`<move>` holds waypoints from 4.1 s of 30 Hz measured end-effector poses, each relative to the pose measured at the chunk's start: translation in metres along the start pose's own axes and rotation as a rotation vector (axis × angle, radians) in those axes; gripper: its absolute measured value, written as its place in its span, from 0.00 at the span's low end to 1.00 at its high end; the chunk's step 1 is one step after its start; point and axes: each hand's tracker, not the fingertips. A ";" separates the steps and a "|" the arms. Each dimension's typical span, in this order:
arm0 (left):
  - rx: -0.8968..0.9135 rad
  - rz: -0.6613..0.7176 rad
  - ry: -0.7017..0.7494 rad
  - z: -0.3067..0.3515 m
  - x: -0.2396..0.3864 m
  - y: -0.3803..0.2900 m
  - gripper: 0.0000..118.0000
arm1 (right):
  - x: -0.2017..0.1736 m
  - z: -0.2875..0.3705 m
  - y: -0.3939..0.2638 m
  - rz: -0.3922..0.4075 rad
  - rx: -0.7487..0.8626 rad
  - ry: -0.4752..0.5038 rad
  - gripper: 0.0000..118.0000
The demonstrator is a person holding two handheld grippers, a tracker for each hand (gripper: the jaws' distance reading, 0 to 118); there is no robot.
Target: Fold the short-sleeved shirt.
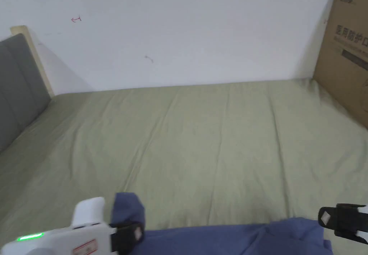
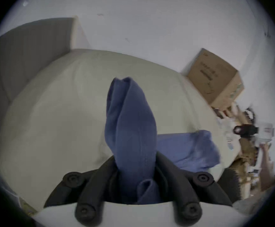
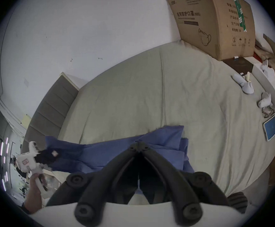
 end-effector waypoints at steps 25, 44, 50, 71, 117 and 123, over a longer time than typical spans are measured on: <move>-0.096 -0.086 0.060 -0.073 0.040 -0.017 0.01 | 0.025 0.008 -0.005 -0.052 -0.022 0.028 0.00; -0.386 -0.117 -0.162 -0.187 0.104 -0.070 0.01 | 0.030 0.007 -0.013 -0.007 -0.051 -0.020 0.00; -0.283 0.142 -0.412 -0.132 0.040 -0.029 0.01 | 0.027 0.006 -0.012 -0.012 -0.052 -0.012 0.00; -0.288 0.574 -0.703 -0.152 -0.114 -0.059 1.00 | 0.010 -0.012 -0.018 -0.005 -0.131 -0.011 0.00; -0.402 0.192 -0.285 -0.185 0.103 -0.036 0.89 | 0.056 0.022 -0.037 -0.112 -0.083 0.013 0.00; -0.222 0.071 -0.575 -0.136 0.122 -0.018 1.00 | 0.062 0.022 -0.038 -0.111 -0.082 0.008 0.00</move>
